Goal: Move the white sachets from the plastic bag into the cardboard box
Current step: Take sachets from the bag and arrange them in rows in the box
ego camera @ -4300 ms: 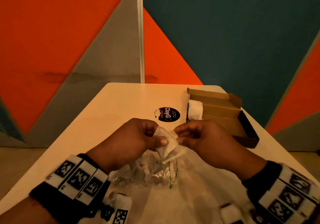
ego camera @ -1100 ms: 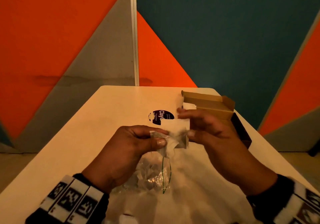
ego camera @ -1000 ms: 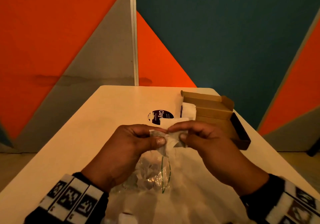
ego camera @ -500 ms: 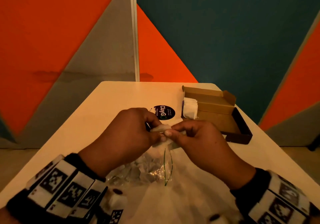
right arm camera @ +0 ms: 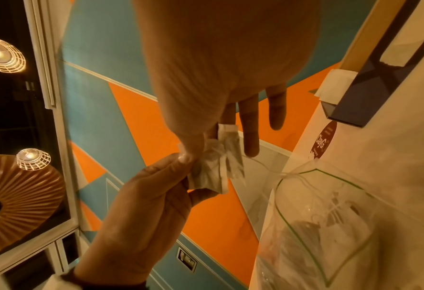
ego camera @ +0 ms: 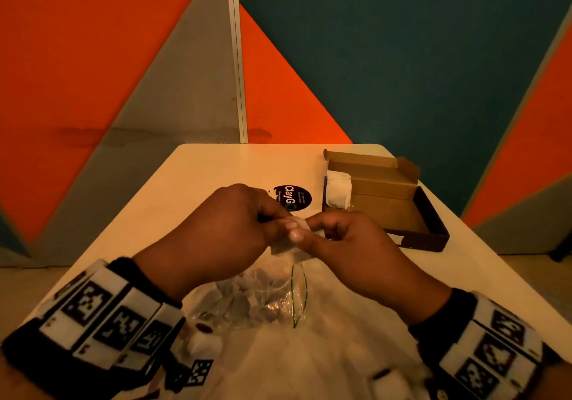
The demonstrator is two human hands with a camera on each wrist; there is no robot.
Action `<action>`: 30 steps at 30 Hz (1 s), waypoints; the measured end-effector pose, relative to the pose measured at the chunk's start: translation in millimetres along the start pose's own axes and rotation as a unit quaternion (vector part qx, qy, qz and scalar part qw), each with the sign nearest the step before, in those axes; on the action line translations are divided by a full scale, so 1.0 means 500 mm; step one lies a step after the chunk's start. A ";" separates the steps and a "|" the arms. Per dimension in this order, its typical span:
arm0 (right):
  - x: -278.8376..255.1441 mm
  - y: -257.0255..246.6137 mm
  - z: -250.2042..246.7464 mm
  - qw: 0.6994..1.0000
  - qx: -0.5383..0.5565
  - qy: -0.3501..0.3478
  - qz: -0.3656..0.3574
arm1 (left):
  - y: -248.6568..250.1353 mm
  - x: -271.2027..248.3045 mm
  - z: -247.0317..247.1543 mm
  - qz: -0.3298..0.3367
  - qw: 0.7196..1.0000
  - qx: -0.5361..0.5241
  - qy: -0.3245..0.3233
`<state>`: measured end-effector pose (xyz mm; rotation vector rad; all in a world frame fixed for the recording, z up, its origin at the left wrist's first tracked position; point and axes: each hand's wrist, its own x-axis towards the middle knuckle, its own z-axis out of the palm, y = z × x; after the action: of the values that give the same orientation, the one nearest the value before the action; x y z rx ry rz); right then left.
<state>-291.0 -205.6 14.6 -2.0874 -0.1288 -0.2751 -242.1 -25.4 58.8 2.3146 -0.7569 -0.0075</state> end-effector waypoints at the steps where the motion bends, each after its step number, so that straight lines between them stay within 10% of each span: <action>1: 0.002 0.002 0.001 1.000 -0.004 0.007 0.001 | 0.000 0.001 0.001 0.002 1.000 0.004 0.001; 11: 0.003 0.033 -0.043 0.996 -0.088 0.003 0.022 | -0.030 0.005 -0.039 -0.008 0.997 0.081 0.012; 16: 0.006 0.023 -0.073 0.993 -0.116 0.032 0.013 | -0.062 -0.004 -0.057 -0.041 0.981 0.131 -0.133; 21: 0.008 0.021 -0.050 0.995 -0.089 0.031 0.026 | -0.059 -0.029 -0.010 -0.028 0.979 -0.186 -0.076; 30: -0.016 0.022 -0.003 0.995 -0.092 -0.042 0.023 | -0.071 -0.028 0.047 0.018 0.852 -0.524 0.003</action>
<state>-296.7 -212.5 4.1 -2.2826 -0.1100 -0.1760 -240.3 -11.4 16.2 1.2467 -0.5696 -0.3171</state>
